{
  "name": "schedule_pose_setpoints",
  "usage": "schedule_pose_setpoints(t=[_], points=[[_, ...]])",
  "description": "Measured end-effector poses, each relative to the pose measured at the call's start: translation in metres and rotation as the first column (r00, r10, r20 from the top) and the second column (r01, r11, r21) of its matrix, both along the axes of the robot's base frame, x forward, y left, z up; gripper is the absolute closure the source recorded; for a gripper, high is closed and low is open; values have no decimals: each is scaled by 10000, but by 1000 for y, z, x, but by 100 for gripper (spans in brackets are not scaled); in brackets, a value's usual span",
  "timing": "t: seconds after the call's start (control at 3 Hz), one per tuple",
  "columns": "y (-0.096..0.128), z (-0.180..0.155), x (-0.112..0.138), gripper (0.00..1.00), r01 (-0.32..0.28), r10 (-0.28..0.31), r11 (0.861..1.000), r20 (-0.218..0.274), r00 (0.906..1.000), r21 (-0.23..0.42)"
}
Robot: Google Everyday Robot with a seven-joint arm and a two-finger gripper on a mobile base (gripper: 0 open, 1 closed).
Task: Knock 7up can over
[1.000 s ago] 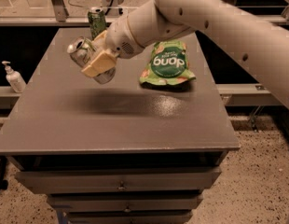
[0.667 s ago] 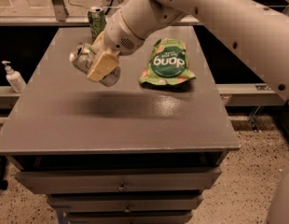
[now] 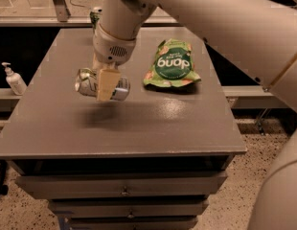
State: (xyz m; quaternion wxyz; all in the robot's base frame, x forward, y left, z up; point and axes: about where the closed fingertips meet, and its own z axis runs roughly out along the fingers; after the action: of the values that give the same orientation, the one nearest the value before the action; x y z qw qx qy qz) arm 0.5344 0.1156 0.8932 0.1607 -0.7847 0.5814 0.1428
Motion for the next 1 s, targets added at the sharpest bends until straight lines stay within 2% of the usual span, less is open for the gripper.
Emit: schedule_pose_setpoints(t=[0.33, 0.67, 1.0], points=[[-3, -5, -4, 100, 664, -631, 9943, 410, 9972, -837], [-3, -6, 2, 100, 1744, -1659, 9808, 980, 9813, -867], [1, -10, 5, 94, 2429, -2334, 9676, 1230, 9646, -690]])
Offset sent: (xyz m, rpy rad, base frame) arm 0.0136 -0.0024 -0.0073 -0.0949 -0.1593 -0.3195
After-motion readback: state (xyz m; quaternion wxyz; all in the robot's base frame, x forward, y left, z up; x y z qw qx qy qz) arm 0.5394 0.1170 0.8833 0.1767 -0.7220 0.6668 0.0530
